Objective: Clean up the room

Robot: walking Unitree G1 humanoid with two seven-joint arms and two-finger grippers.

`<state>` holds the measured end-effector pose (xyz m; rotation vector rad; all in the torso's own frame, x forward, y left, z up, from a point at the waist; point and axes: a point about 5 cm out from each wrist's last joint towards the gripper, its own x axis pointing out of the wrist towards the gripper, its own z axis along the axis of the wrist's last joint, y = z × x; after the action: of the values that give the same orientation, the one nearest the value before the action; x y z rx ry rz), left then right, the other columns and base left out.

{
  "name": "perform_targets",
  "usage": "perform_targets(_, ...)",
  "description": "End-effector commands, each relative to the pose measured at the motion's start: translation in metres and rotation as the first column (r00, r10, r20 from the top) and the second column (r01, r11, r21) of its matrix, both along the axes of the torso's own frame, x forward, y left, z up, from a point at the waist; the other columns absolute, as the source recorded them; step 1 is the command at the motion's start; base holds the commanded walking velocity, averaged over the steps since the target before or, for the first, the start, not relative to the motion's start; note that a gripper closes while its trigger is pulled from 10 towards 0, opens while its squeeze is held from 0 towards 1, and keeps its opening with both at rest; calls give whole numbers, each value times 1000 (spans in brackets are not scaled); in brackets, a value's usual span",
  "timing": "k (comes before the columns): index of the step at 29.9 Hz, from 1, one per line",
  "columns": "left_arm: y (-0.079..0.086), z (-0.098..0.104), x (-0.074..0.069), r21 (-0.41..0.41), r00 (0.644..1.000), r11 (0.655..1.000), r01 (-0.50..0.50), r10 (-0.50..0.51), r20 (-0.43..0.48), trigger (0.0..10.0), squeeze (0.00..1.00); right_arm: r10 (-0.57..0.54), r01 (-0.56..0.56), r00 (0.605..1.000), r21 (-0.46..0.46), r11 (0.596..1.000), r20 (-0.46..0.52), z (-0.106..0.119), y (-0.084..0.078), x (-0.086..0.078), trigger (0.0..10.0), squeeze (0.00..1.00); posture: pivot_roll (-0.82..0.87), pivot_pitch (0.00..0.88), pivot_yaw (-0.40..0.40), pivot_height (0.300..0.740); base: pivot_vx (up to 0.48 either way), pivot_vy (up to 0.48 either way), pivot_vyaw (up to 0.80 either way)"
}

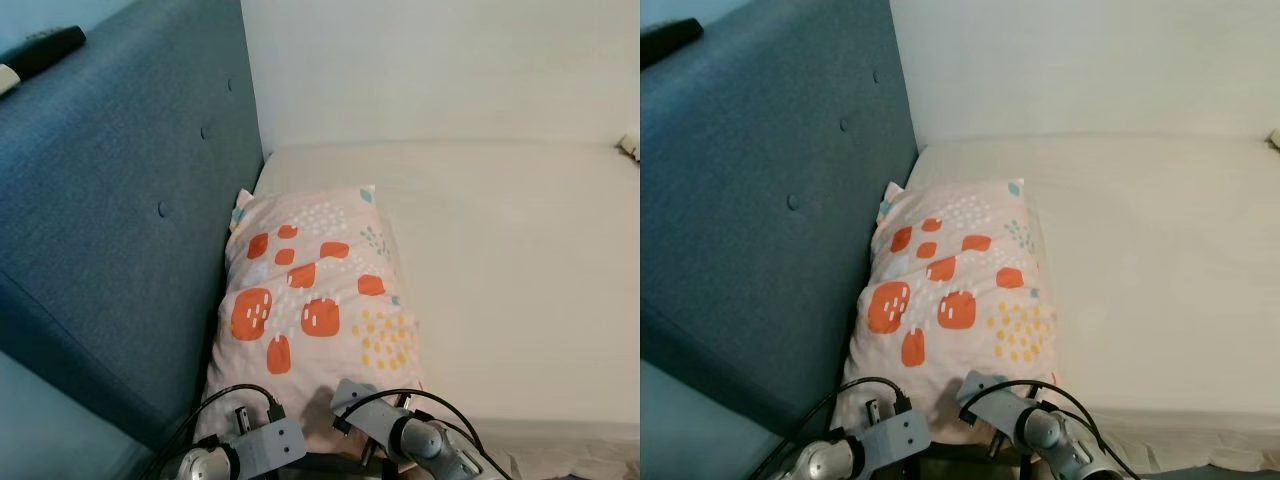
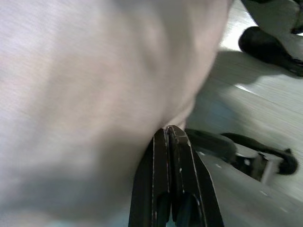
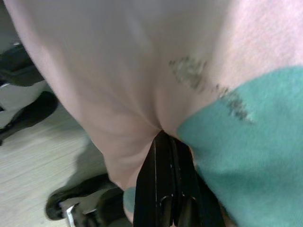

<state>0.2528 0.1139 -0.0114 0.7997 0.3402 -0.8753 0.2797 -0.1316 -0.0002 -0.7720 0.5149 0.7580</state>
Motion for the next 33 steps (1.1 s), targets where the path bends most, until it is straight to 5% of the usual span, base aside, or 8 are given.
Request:
perform_targets(1,0,-2,1,19,1000,1000,-2,2,4,0,0,-16,17,999,-18,1000,33,2,-4,5,10000,0,-30,253,16,611,0,0,0)
perform_targets(8,-7,19,32,47,996,999,3,-7,94,0,0,-57,65,990,-61,996,128,20,-15,29,10000,0,-31,247,26,611,0,0,0)
perform_targets(18,-14,39,58,111,985,994,8,-27,170,0,0,-101,126,967,-94,988,234,46,-23,56,10000,0,-31,251,31,611,0,0,0)
perform_targets(24,-3,58,81,181,968,982,-58,11,250,0,0,-140,186,930,-106,977,340,69,-27,76,10000,0,-36,251,32,611,0,0,0)
perform_targets(33,9,72,94,221,954,971,-95,26,298,0,0,-153,196,921,-86,977,359,78,-21,83,10000,0,-32,249,25,611,0,0,0)
